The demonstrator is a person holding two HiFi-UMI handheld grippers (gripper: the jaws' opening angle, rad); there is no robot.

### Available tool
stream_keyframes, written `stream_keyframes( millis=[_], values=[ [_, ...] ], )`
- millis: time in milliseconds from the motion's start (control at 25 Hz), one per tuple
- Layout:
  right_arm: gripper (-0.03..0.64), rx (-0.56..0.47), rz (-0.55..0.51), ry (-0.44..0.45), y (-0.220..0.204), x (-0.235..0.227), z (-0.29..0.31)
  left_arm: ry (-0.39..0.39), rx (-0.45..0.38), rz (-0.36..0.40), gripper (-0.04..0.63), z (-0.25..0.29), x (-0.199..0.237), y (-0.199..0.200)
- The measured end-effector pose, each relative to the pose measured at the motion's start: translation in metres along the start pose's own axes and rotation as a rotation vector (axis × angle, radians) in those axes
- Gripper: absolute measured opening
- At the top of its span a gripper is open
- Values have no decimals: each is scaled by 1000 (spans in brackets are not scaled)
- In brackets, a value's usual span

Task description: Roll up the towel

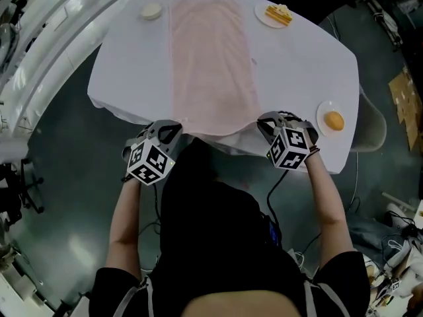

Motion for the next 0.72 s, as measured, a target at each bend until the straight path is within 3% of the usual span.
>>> stream_keyframes(
  millis=[320, 720],
  values=[
    [15, 20, 25, 24, -2, -64, 41, -102, 52, -129, 3, 32, 67, -3],
    [15, 69, 25, 94, -3, -98, 95, -212, 142, -226, 3, 68, 106, -26]
  ],
)
Point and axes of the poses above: the fingertips, and each gripper's own axes: z forward along the fingers, x to its left, y out of its top, the point moved 9 cm from there along -z, backward along the fingers, and after that the axes turned 2 degrees about -y, right-handed, at the moved point
